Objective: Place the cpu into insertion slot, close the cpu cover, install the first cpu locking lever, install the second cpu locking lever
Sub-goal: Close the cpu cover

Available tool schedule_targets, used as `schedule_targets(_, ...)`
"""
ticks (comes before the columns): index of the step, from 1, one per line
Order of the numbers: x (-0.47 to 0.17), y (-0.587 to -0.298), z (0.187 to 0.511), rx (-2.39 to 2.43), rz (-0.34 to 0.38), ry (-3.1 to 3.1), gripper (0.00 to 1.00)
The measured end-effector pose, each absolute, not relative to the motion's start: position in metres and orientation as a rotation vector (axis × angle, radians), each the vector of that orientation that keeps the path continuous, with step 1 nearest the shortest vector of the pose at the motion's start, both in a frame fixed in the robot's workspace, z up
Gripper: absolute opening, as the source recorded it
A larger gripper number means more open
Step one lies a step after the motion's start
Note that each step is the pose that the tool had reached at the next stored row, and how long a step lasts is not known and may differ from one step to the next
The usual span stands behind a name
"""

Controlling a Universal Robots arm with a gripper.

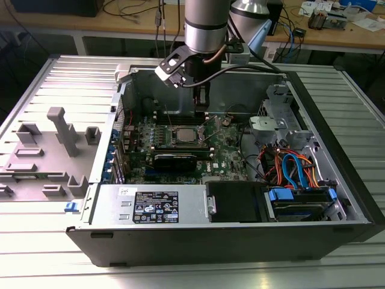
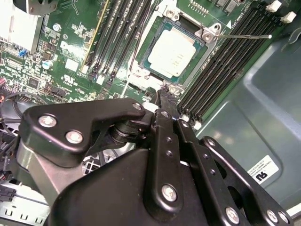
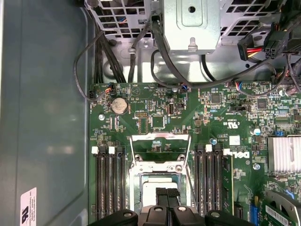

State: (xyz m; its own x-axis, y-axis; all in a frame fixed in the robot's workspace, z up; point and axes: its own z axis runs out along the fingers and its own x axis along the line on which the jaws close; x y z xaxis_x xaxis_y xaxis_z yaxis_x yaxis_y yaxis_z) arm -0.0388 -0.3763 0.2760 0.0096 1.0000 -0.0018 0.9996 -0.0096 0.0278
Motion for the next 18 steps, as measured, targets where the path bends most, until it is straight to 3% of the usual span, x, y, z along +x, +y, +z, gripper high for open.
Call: schedule_targets(18, -0.015, -0.376, 0.276, 2.217, 0.029, 2.196, 0.11)
